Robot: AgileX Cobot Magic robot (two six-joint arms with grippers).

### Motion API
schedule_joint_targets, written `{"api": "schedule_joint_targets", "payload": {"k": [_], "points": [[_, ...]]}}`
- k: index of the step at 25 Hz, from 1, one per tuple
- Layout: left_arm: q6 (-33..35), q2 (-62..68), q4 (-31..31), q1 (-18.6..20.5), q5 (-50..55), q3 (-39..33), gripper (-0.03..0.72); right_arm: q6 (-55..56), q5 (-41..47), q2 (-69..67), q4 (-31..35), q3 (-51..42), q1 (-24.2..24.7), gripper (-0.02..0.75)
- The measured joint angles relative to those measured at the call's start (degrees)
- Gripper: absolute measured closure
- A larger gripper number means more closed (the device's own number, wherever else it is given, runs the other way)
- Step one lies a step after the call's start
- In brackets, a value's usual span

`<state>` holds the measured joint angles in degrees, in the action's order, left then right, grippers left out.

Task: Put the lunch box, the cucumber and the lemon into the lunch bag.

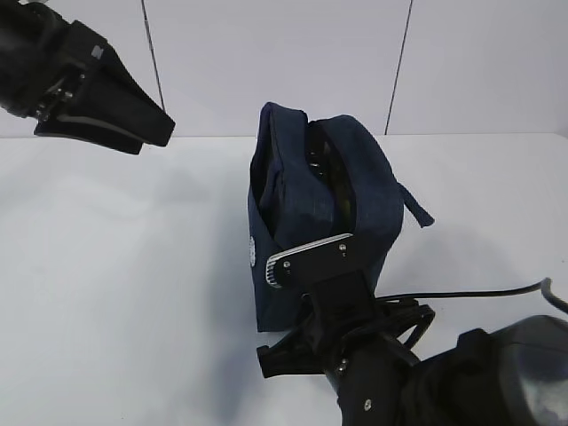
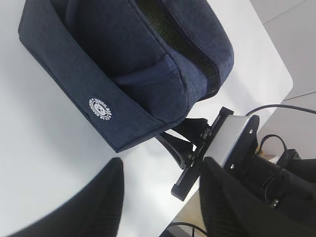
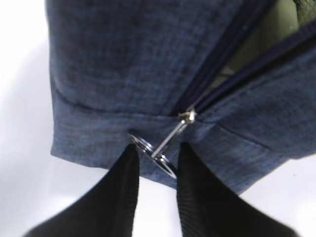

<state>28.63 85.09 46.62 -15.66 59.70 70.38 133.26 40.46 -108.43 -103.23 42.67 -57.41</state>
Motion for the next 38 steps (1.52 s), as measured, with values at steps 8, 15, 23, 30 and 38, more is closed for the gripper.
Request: {"api": "schedule_joint_targets", "payload": {"k": [8, 15, 23, 30, 38], "points": [[0.0, 0.0, 0.0, 0.0, -0.1, 0.0, 0.326, -0.4, 0.0, 0.0, 0.0, 0.0, 0.0, 0.666], [0.0, 0.0, 0.0, 0.0, -0.2, 0.0, 0.326, -1.8, -1.4, 0.0, 0.0, 0.0, 0.0, 0.730], [0.0, 0.0, 0.0, 0.0, -0.4, 0.0, 0.326, -5.7, -1.4, 0.0, 0.0, 0.0, 0.0, 0.730], [0.0, 0.0, 0.0, 0.0, -0.6, 0.0, 0.326, -6.9, -1.4, 0.0, 0.0, 0.0, 0.0, 0.730], [0.0, 0.0, 0.0, 0.0, -0.6, 0.0, 0.326, -7.0, -1.4, 0.0, 0.0, 0.0, 0.0, 0.730]]}}
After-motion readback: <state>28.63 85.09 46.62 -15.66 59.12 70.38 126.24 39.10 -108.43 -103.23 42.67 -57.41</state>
